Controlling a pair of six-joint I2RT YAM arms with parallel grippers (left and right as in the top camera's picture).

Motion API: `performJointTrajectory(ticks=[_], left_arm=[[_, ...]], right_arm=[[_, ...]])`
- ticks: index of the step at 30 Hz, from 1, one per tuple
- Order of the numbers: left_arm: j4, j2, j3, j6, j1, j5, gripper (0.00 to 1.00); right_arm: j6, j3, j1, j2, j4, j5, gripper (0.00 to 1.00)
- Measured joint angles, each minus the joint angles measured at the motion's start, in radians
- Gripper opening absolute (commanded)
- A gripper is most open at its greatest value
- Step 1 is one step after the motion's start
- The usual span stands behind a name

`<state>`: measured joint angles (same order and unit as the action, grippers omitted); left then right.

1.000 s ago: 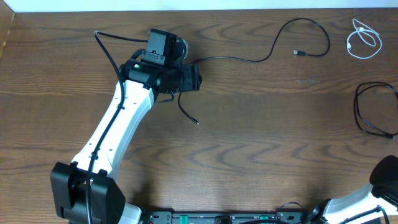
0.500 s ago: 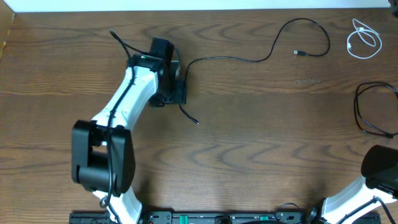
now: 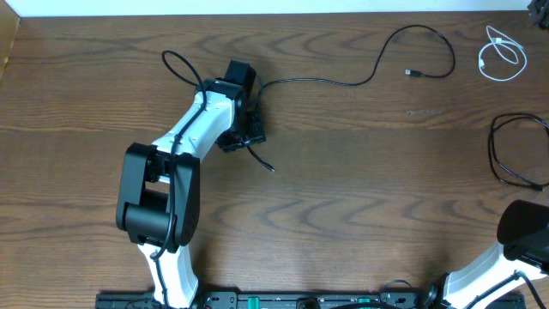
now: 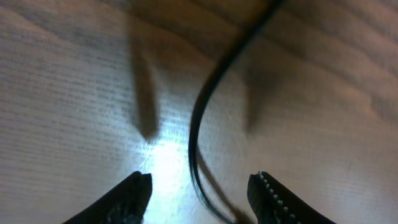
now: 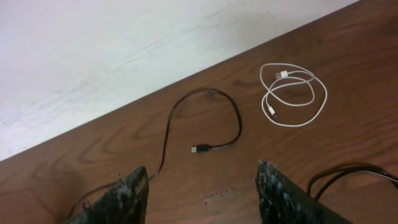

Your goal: Untangle cables

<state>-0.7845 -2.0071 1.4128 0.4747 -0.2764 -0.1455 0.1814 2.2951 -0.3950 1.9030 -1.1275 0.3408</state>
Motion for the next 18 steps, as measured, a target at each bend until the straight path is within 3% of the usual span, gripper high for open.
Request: performJointTrajectory(ticks=[9,12,14,18], left_arm=[[0.089,-0.002,-0.088,0.079,-0.021,0.021,0.45],[0.126,0.006,-0.105,0.097,-0.037,0.026,0.33],[0.140,0.010,-0.114,0.104,-0.041,0.029,0.08],[0.157,0.012,-0.121,0.105,-0.046,0.033,0.07]], right_arm=[[-0.003,0.000,0.000,0.000,-0.002,0.000,0.54],[-0.003,0.000,0.000,0.000,-0.002,0.000,0.54],[-0.003,0.000,0.000,0.000,-0.002,0.000,0.54],[-0.003,0.000,0.000,0.000,-0.013,0.000,0.52]])
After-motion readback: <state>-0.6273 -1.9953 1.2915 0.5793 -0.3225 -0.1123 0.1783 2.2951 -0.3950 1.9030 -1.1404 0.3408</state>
